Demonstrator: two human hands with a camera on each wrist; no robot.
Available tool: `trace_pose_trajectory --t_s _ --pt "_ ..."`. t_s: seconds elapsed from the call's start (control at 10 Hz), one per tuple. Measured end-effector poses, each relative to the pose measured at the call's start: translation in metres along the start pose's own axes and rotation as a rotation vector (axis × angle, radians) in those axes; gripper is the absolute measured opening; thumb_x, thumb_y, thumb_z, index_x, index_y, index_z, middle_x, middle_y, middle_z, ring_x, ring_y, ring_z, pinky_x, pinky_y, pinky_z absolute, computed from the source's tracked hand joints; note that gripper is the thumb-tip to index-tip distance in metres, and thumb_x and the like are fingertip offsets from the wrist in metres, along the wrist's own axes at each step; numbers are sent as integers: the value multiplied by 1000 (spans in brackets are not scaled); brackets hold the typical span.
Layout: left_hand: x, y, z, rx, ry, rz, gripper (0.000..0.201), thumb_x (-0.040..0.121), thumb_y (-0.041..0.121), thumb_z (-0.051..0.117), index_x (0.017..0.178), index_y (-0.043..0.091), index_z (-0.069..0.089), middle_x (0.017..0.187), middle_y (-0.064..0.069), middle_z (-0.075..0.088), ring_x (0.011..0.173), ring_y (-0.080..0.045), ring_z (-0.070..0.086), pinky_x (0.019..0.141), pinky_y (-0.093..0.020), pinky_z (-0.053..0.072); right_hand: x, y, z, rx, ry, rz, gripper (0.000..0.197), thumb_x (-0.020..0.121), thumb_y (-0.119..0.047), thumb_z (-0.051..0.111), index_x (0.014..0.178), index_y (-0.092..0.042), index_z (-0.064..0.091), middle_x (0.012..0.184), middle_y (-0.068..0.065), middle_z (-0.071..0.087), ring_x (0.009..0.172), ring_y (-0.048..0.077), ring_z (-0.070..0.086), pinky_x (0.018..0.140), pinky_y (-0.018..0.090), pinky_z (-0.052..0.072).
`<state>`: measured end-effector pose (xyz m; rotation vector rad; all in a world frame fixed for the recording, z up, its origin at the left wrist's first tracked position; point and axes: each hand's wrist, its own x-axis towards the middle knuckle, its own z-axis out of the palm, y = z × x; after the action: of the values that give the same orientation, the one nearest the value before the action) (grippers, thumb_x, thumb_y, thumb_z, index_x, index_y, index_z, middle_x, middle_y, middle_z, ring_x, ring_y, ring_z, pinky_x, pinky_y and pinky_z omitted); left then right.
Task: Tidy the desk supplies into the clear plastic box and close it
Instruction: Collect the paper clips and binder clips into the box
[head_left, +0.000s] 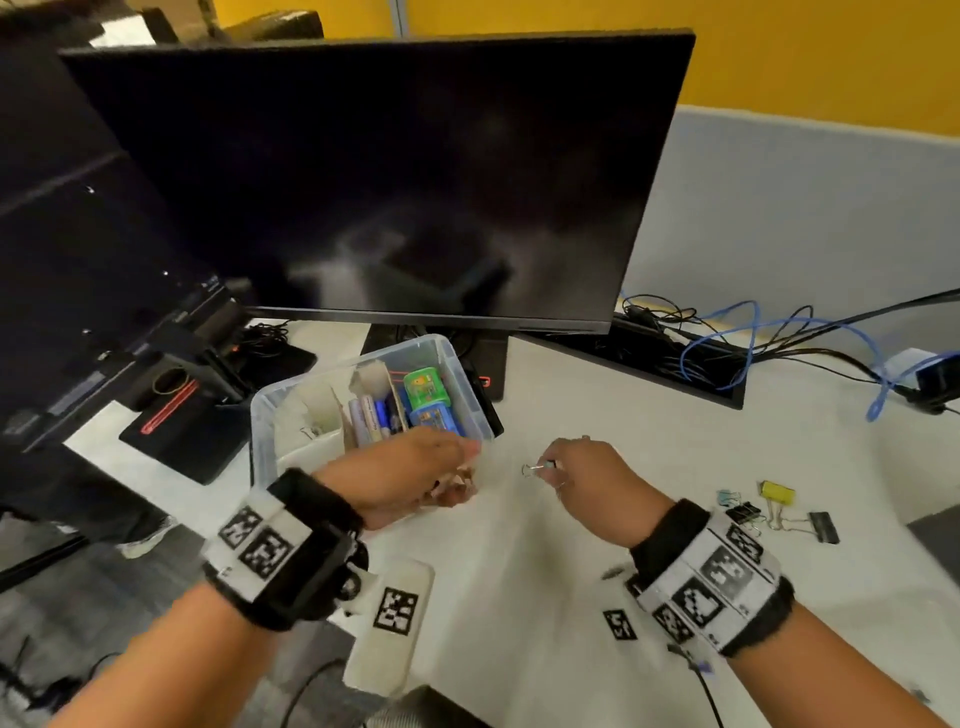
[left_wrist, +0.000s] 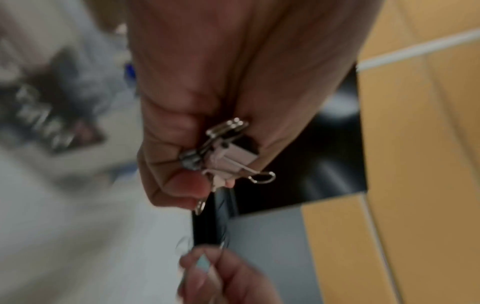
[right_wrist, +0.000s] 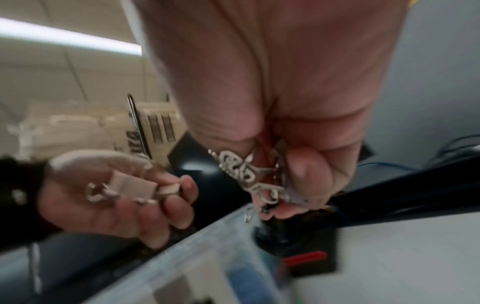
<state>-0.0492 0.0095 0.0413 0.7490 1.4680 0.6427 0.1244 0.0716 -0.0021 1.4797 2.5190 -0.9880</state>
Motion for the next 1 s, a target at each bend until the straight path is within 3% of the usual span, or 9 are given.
trace_pose_trajectory --t_s 0.1,0.2,0.4,0.5,0.6,0.7,0.8,0.9,1.0 --pt "-9 9 -72 132 328 119 26 100 11 39 82 10 57 75 -4 54 65 -13 53 66 -25 48 5 -63 -6 -4 19 -166 26 96 -6 40 116 2 55 120 20 60 112 32 53 81 25 28" --pt "5 3 -128 453 554 66 32 99 10 37 103 -12 59 84 -19 58 73 -30 57 77 -42 52 32 -121 6 101 11 -224 26 95 -3 42 113 7 57 116 23 61 110 34 55 80 26 35" --pt "39 -10 -165 816 524 -62 31 94 5 39 107 -10 63 114 -27 64 109 -37 61 90 -37 50 95 -184 41 259 78 -89 25 92 -5 47 109 7 60 112 22 63 111 36 56 92 36 45" --pt "47 -9 -177 675 566 -51 26 88 8 48 99 -10 65 105 -27 66 103 -38 64 86 -41 54 115 -198 49 246 105 -36 25 94 -11 44 107 4 60 108 20 63 112 35 55 101 39 41" --pt "48 -6 -180 423 509 -13 20 89 15 50 83 -2 59 83 -20 61 72 -34 64 69 -38 57 124 -205 48 272 -42 -32 26 96 -11 37 105 4 56 109 22 61 108 34 55 91 36 45" --pt "46 -3 -184 272 368 -106 28 92 29 38 84 5 50 78 -15 52 71 -28 51 64 -30 46 126 -206 44 251 -134 -34 29 94 -8 37 110 4 58 69 1 45 70 19 48 59 19 36" --pt "45 -7 -190 329 318 -46 28 95 25 32 81 6 48 91 -18 49 87 -26 45 81 -41 45 122 -205 45 203 -116 -1 27 92 -10 41 67 -15 51 63 -2 37 78 19 44 61 24 36" --pt "37 -8 -191 397 330 9 25 96 20 35 85 4 51 94 -18 52 89 -27 50 99 -50 45 104 -194 48 239 -26 -27 33 86 -5 48 54 -1 51 60 13 46 73 25 45 57 28 34" --pt "24 -1 -179 442 338 142 21 94 17 43 90 5 60 91 -13 61 86 -26 56 90 -43 52 82 -171 39 321 110 -111 20 85 -1 52 88 4 71 86 16 70 80 14 62 72 22 48"
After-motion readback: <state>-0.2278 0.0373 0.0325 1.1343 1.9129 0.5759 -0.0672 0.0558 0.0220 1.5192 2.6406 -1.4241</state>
